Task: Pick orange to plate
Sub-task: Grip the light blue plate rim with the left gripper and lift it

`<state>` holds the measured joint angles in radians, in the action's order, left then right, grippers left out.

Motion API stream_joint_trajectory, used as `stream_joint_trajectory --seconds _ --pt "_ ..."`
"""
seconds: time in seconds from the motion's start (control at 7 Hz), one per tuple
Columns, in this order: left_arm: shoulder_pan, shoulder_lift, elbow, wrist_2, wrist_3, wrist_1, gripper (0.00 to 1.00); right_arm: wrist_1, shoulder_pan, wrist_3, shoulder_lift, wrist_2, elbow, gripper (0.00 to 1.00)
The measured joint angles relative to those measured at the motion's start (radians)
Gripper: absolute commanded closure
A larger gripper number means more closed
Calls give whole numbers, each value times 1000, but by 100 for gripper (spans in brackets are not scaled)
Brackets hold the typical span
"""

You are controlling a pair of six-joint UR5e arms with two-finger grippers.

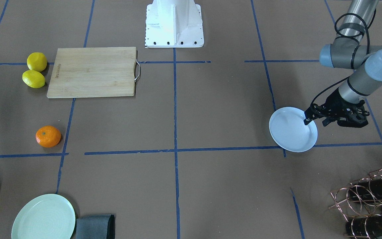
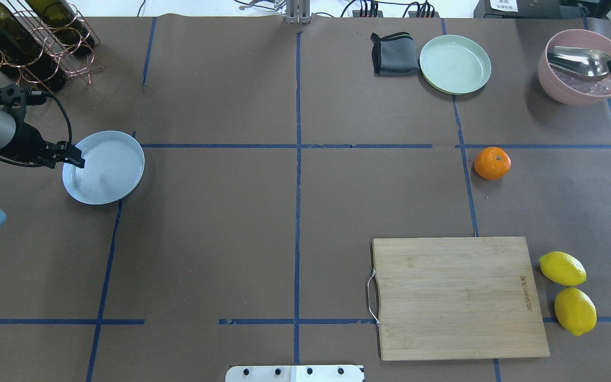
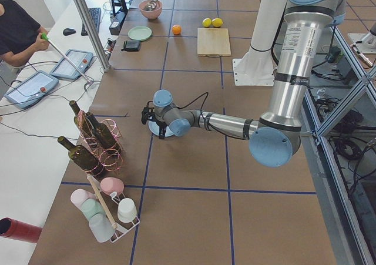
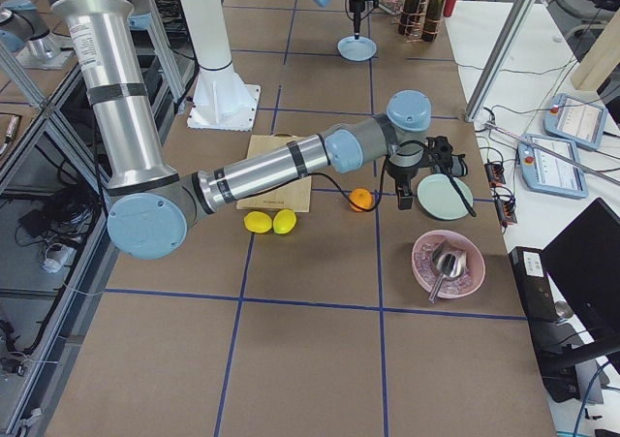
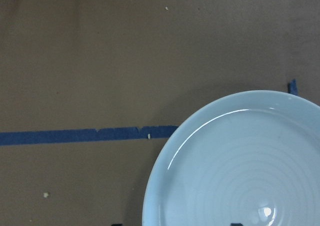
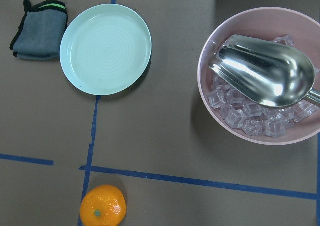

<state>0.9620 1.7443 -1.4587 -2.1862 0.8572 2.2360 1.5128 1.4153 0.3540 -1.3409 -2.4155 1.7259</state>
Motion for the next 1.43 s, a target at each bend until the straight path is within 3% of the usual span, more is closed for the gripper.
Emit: stream_joint_trajectory --seconds 0.14,0.43,0.57,1.0,1.29,1.43 --pt "-14 5 9 0 0 1 37 1 0 9 0 0 4 0" --pt "-42 8 13 0 -1 2 84 0 -1 14 -1 -1 7 0" --pt "-46 8 11 -1 -3 1 100 1 -1 14 -1 -1 7 0" --pt "-13 3 -12 -37 -2 -7 100 1 -1 14 -1 -1 7 0" --pt "102 31 -18 -193 1 -36 100 2 -11 13 -1 2 -1 0" --pt "147 96 -19 -248 4 -113 100 2 -36 21 3 6 -15 0"
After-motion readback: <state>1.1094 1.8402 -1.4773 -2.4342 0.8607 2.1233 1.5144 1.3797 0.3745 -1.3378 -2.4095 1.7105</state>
